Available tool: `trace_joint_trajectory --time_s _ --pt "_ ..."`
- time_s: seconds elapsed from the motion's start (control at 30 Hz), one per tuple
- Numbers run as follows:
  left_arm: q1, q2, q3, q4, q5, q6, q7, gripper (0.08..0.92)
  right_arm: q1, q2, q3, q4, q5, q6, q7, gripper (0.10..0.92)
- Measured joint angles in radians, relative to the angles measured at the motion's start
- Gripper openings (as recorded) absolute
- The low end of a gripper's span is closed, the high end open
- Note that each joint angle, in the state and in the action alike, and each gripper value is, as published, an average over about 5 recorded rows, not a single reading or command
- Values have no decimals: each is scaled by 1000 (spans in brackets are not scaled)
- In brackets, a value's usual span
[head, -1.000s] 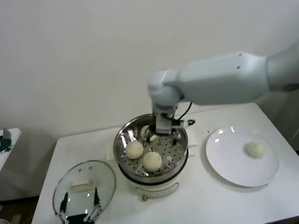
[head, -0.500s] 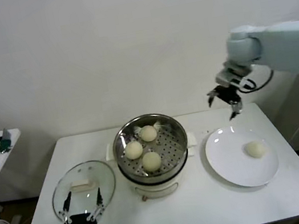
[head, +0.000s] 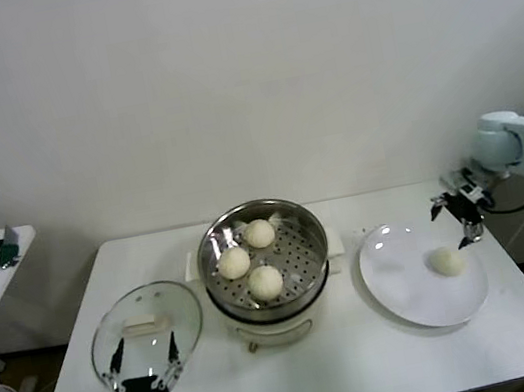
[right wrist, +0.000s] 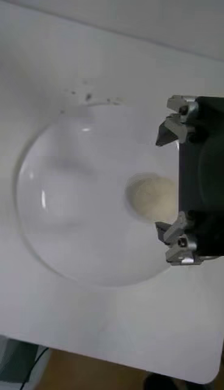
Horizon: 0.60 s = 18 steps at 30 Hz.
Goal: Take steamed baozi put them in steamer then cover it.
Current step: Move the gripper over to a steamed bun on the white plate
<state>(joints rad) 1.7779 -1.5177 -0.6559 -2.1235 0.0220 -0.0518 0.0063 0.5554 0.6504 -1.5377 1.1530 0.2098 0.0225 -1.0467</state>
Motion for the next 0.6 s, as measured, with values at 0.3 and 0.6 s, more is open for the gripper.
trace_joint_trajectory --time_s 0.3,0.6 --pt "-5 -2 3 12 4 3 0 823 -203 4 168 -111 -66 -23 25 823" --pt "-6 -2 3 14 5 4 0 823 -323 40 273 -179 -97 -46 58 823"
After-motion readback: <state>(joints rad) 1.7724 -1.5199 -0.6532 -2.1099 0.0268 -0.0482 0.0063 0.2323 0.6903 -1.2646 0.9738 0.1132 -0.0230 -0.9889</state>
